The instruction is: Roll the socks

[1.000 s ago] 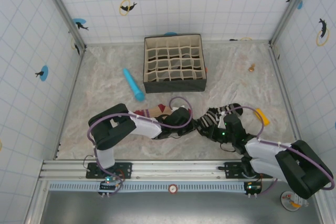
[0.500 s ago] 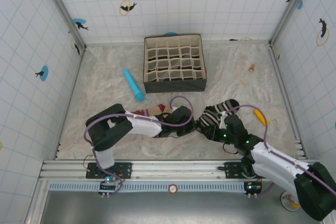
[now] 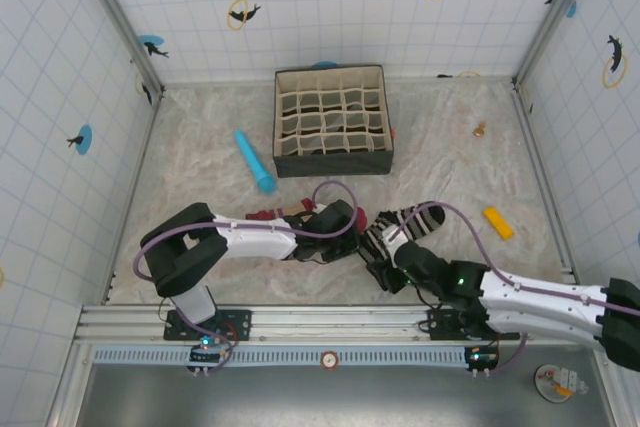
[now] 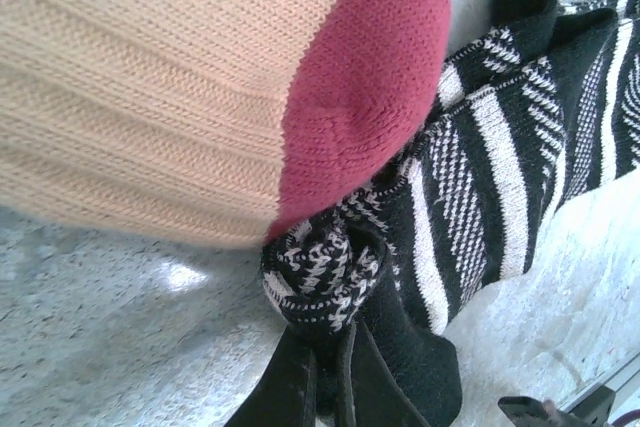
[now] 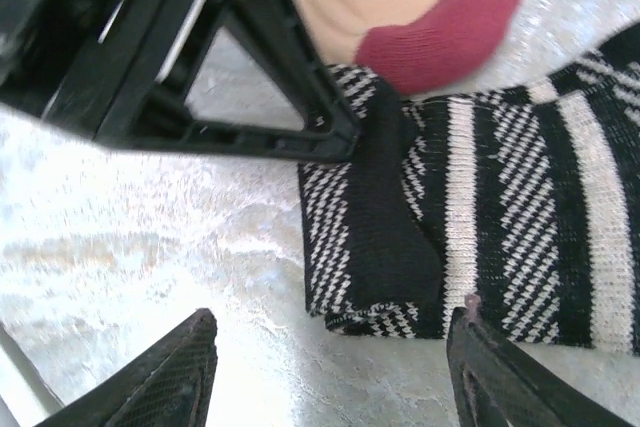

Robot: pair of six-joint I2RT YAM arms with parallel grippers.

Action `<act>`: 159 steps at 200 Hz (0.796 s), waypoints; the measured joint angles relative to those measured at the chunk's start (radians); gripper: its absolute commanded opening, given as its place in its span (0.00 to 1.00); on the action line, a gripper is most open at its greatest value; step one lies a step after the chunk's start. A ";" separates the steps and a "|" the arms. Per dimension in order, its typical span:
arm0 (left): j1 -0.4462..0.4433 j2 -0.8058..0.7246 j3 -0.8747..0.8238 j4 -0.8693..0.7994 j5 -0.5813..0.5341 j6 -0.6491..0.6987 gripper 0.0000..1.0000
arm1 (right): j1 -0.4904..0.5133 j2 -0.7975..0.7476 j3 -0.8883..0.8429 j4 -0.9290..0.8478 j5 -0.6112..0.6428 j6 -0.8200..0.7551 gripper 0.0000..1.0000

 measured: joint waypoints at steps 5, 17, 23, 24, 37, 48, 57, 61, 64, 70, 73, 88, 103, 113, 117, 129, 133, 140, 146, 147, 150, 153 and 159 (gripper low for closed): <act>0.000 0.000 0.000 -0.003 0.002 0.001 0.00 | 0.024 0.017 0.000 0.006 0.026 -0.019 0.63; 0.003 0.000 -0.001 -0.009 0.009 0.003 0.00 | 0.080 0.066 0.001 0.019 0.089 -0.067 0.63; 0.003 -0.001 -0.001 -0.011 0.011 0.003 0.00 | 0.113 0.094 0.002 0.027 0.126 -0.092 0.62; 0.004 -0.001 -0.001 -0.011 0.012 0.003 0.00 | 0.121 0.100 0.002 0.030 0.135 -0.097 0.62; 0.007 -0.002 -0.001 -0.014 0.017 0.004 0.00 | 0.181 0.153 0.002 0.047 0.206 -0.142 0.62; 0.007 -0.006 -0.002 -0.018 0.018 0.004 0.00 | 0.222 0.194 0.002 0.070 0.257 -0.177 0.62; 0.007 -0.010 -0.005 -0.019 0.018 0.004 0.00 | 0.240 0.220 0.002 0.089 0.290 -0.199 0.62; 0.007 -0.011 -0.006 -0.019 0.018 0.004 0.00 | 0.247 0.230 0.002 0.098 0.306 -0.209 0.62; 0.007 -0.013 -0.008 -0.020 0.018 0.005 0.00 | 0.252 0.240 0.002 0.106 0.316 -0.216 0.62; 0.007 -0.015 -0.011 -0.020 0.018 0.006 0.00 | 0.260 0.257 0.002 0.123 0.336 -0.229 0.62; 0.007 -0.016 -0.013 -0.020 0.018 0.006 0.00 | 0.263 0.265 0.002 0.131 0.346 -0.237 0.62; 0.007 -0.018 -0.016 -0.022 0.019 0.006 0.00 | 0.277 0.304 0.003 0.167 0.390 -0.263 0.62; 0.007 -0.018 -0.016 -0.022 0.022 0.006 0.00 | 0.287 0.344 0.003 0.204 0.428 -0.291 0.62; 0.007 -0.018 -0.016 -0.023 0.025 0.006 0.00 | 0.291 0.368 0.003 0.227 0.450 -0.310 0.62; 0.007 -0.018 -0.016 -0.023 0.026 0.006 0.00 | 0.293 0.378 0.003 0.237 0.457 -0.315 0.62; 0.008 -0.018 -0.016 -0.023 0.029 0.006 0.00 | 0.296 0.406 0.009 0.257 0.478 -0.333 0.62; 0.008 -0.018 -0.016 -0.023 0.030 0.006 0.00 | 0.296 0.414 0.013 0.259 0.485 -0.336 0.62; 0.008 -0.018 -0.016 -0.023 0.032 0.006 0.00 | 0.296 0.432 0.024 0.268 0.496 -0.344 0.60; 0.008 -0.018 -0.016 -0.023 0.034 0.007 0.00 | 0.296 0.447 0.034 0.275 0.502 -0.350 0.59; 0.008 -0.018 -0.016 -0.023 0.034 0.006 0.00 | 0.296 0.449 0.035 0.277 0.503 -0.350 0.59; 0.008 -0.018 -0.016 -0.023 0.035 0.006 0.00 | 0.296 0.457 0.040 0.283 0.507 -0.356 0.58; 0.008 -0.018 -0.016 -0.023 0.036 0.006 0.00 | 0.296 0.463 0.043 0.287 0.510 -0.356 0.57; 0.008 -0.018 -0.016 -0.023 0.037 0.007 0.00 | 0.296 0.473 0.049 0.296 0.515 -0.363 0.54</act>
